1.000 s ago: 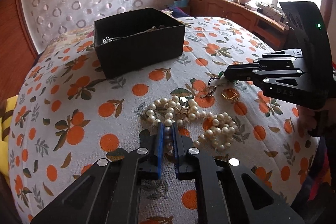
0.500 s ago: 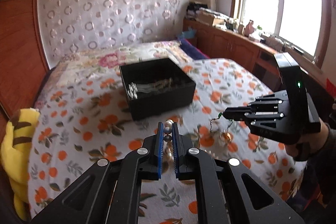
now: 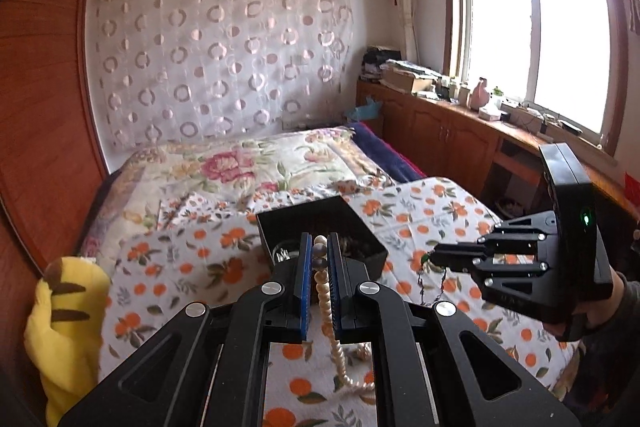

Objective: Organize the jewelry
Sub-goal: 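Lift the pearl necklace with the left gripper over the black box, then lower the pearl necklace into the box and open the left gripper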

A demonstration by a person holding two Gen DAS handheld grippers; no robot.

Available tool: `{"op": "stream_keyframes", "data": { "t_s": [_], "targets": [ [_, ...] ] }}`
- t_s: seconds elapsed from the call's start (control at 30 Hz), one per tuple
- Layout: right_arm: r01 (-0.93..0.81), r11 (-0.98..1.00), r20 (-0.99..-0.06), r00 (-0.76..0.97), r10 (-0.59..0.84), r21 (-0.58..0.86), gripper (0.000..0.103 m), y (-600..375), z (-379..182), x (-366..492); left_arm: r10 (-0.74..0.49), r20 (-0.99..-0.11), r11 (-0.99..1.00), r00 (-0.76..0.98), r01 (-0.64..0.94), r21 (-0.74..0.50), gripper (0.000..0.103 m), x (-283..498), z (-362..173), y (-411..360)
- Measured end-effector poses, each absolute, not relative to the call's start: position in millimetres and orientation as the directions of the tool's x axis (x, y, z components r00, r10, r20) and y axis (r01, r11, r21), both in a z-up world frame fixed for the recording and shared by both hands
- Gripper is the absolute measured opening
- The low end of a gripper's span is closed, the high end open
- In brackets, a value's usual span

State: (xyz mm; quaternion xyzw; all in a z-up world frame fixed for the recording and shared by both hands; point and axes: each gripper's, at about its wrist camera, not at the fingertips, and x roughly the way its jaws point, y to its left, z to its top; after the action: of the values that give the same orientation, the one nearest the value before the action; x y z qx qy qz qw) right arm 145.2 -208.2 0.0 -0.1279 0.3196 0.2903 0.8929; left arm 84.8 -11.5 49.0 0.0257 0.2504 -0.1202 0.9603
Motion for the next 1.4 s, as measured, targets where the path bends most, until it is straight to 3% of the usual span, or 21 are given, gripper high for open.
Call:
{"op": "stream_keyframes", "data": {
  "t_s": [0.83,1.4],
  "targets": [
    [-0.59,0.807,-0.603,0.654,0.457,-0.028,0.007,-208,20,148,-0.263,-0.438,0.953,0.859,0.301,0.017,0.007,107,102,-36],
    [-0.582,0.813,-0.546,0.685,0.482,-0.012,0.007,-187,48,191,-0.221,-0.439,0.965,0.871,0.26,0.031,0.007,171,141,-27]
  ]
}}
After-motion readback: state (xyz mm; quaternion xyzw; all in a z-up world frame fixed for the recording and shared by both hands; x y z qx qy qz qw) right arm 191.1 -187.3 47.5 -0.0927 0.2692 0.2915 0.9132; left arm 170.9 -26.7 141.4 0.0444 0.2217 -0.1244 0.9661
